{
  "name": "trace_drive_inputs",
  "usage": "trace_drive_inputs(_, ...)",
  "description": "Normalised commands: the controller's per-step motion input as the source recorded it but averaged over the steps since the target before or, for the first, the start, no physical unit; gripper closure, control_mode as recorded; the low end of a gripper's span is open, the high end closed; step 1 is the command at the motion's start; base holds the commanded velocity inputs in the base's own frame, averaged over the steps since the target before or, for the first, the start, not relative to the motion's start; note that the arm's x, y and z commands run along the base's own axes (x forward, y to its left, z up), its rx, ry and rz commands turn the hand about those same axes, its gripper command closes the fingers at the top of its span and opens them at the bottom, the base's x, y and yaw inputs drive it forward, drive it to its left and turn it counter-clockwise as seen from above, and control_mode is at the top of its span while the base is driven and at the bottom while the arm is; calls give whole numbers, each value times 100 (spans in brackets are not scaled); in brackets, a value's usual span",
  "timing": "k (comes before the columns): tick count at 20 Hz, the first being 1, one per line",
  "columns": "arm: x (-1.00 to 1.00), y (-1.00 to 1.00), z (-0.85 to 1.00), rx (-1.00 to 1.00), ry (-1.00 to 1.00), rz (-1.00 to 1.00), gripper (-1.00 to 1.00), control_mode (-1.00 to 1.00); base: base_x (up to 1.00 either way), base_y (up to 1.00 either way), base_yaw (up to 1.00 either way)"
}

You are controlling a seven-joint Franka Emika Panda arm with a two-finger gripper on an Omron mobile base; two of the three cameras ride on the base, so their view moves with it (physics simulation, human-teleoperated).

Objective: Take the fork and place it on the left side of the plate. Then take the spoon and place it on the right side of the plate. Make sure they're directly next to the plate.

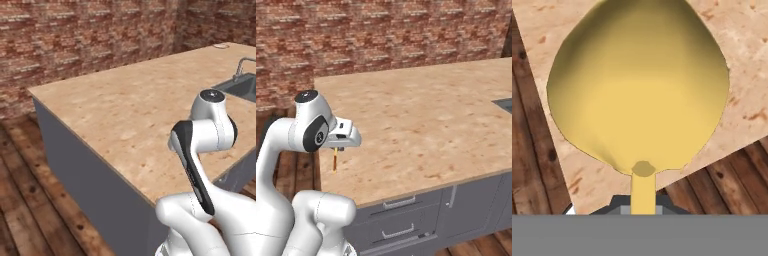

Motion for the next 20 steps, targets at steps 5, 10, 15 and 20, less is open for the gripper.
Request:
trace_drive_inputs(5,0,0,0,0,0,0,100,100,79,100,-13)
trace_drive_inputs(10,0,0,0,0,0,0,100,100,64,100,-20)
trace_drive_inputs(15,0,0,0,0,0,0,100,100,32,100,-32)
trace_drive_inputs(20,0,0,0,0,0,0,100,100,34,100,-38)
